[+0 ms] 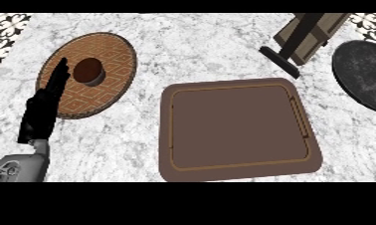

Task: Pick the sweet potato from the tray and place it in the tiered basket

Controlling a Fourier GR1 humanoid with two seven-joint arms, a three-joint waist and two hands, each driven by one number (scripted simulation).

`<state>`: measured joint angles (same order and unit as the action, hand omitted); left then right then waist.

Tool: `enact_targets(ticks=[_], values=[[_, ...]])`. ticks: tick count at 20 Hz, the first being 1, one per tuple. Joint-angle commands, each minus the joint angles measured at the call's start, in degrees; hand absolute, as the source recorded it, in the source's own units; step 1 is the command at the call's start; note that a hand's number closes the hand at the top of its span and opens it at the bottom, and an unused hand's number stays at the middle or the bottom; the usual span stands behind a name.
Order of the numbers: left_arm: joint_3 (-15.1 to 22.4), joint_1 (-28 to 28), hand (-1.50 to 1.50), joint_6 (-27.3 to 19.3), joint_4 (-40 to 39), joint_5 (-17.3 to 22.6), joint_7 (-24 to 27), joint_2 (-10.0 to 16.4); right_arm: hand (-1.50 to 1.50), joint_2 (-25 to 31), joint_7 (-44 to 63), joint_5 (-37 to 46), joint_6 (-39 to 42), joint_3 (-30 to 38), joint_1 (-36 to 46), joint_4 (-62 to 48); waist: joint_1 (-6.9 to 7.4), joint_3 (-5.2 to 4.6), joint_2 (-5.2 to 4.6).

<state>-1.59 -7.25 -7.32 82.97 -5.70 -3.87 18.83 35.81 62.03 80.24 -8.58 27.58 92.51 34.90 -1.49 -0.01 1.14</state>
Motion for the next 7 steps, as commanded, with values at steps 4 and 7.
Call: enact_targets(ticks=[4,7], values=[[-1.95,3.44,0.0,0.33,0.32,0.37,0.68,1.55,-1.5,-2.52,4.99,-3.91,8.62,1.49,-5.06,15.54,-2.74,0.06,1.33],[-2.1,2.95,0.0,0.09,-0.07,0.37,1.68,1.1,-1.5,-4.48,5.74,-5.15,10.72,1.56,-7.65,24.57,-2.95,0.04,1.1]])
